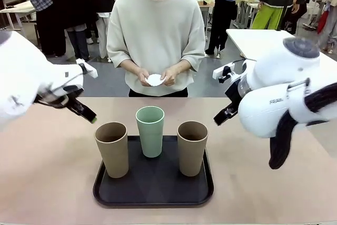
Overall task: Place coasters on the table and set cups on them.
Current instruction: Pick up one Reusable plastic cup and place it on a coaster set by the human.
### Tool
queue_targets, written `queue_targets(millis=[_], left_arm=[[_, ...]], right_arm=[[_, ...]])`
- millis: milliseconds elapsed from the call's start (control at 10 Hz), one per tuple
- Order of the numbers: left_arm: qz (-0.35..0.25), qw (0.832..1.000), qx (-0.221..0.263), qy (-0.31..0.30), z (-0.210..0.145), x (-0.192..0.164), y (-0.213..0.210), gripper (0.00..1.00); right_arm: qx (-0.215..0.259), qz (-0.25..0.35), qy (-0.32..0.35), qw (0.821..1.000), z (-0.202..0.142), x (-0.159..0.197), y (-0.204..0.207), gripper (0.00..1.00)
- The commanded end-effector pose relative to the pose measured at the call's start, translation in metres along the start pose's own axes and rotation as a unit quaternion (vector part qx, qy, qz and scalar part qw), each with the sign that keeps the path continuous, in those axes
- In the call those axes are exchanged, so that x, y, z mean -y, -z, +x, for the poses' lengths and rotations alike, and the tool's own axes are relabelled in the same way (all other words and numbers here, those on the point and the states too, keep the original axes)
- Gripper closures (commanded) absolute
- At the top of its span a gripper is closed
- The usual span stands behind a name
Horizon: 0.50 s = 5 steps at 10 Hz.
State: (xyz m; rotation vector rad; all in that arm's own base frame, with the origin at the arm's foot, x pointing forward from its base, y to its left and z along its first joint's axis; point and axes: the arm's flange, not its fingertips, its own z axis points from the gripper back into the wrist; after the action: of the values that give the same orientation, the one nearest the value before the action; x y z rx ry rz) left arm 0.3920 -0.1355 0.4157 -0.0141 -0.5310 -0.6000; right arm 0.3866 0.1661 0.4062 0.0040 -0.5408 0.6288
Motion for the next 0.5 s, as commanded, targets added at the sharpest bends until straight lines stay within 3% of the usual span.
queue_targets(millis=[0, 200, 400], left_arm=[[-0.018, 0.999, -0.026, 0.022, -0.017, 0.0, -0.082, 0.0], [-0.077, 0.994, -0.077, 0.032, -0.051, 0.013, -0.123, 0.0], [-0.079, 0.99, -0.109, 0.029, -0.079, 0.037, -0.141, 0.0]], right_arm=[[-0.053, -0.038, 0.002, 0.998, 0.001, -0.027, -0.067, 0.0], [-0.123, -0.035, -0.002, 0.992, -0.043, -0.054, -0.127, 0.0], [-0.181, -0.069, 0.005, 0.981, -0.087, -0.083, -0.15, 0.0]])
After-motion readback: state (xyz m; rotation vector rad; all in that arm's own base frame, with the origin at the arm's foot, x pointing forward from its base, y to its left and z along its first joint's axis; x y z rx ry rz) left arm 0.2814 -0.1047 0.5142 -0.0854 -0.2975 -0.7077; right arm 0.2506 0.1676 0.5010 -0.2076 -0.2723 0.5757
